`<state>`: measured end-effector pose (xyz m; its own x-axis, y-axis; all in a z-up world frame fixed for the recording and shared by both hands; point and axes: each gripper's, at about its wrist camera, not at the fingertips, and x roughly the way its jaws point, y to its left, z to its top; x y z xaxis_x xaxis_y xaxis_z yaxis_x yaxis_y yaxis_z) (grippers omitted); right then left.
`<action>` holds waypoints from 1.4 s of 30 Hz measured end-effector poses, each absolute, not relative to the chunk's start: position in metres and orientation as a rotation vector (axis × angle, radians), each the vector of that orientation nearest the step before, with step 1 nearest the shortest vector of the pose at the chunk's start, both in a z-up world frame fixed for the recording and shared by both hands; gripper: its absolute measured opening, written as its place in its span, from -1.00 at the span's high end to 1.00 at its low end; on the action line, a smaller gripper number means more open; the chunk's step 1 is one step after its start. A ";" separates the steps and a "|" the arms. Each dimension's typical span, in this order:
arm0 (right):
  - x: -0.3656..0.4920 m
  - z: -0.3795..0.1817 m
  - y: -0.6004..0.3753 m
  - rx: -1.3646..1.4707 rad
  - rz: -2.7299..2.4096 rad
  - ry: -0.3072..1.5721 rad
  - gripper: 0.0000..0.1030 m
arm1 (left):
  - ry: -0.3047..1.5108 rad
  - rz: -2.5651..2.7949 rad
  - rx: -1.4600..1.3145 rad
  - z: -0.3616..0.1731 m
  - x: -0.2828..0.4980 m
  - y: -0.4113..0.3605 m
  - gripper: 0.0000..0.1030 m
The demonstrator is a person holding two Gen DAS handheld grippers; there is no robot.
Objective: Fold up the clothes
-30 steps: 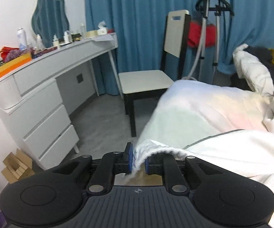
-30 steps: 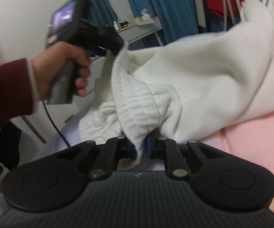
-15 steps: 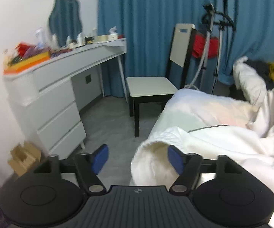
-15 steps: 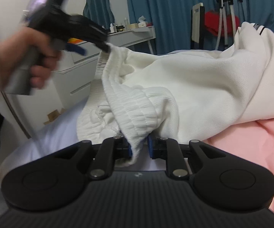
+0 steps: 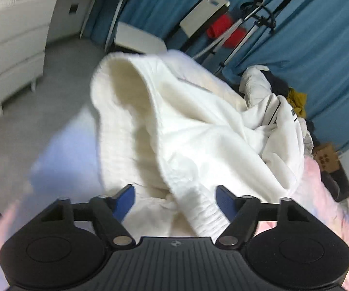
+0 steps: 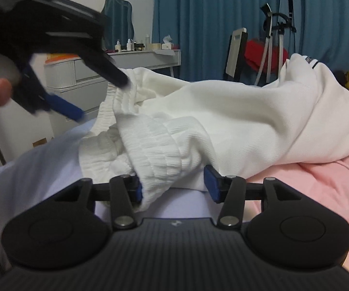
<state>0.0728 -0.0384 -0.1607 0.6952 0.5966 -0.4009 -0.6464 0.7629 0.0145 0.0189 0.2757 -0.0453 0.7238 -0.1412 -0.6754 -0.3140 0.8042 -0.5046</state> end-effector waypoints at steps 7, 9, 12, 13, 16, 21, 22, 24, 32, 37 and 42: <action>0.079 -0.165 -0.040 -0.114 0.702 0.387 -0.04 | 0.698 0.076 -0.639 -0.067 0.036 0.273 0.68; 0.081 -0.165 -0.035 -0.127 0.696 0.375 -0.05 | 0.669 0.068 -0.612 -0.066 0.033 0.268 0.75; 0.081 -0.164 -0.025 -0.159 0.678 0.349 -0.05 | 0.635 0.047 -0.562 -0.062 0.031 0.260 0.78; 0.081 -0.164 -0.019 -0.181 0.663 0.334 -0.05 | 0.620 0.036 -0.575 -0.060 0.031 0.260 0.79; 0.079 -0.164 -0.002 -0.263 0.618 0.272 -0.05 | 0.576 0.012 -0.610 -0.055 0.027 0.263 0.80; 0.058 -0.163 0.020 -0.409 0.536 0.031 -0.06 | 0.504 0.022 -0.680 -0.050 0.024 0.274 0.80; 0.052 -0.164 0.022 -0.438 0.525 -0.013 -0.06 | 0.494 0.025 -0.700 -0.050 0.024 0.278 0.81; 0.043 -0.166 0.023 -0.464 0.493 -0.098 -0.06 | 0.488 0.023 -0.729 -0.051 0.023 0.282 0.81; 0.052 -0.154 0.004 -0.293 0.594 -0.074 -0.45 | 0.497 -0.011 -0.717 -0.055 0.019 0.288 0.79; 0.070 -0.149 0.005 -0.206 0.731 0.043 -0.57 | 0.480 0.006 -0.740 -0.057 0.006 0.294 0.72; 0.074 -0.144 0.001 -0.240 0.743 0.088 -0.57 | 0.485 0.060 -0.770 -0.058 -0.016 0.305 0.15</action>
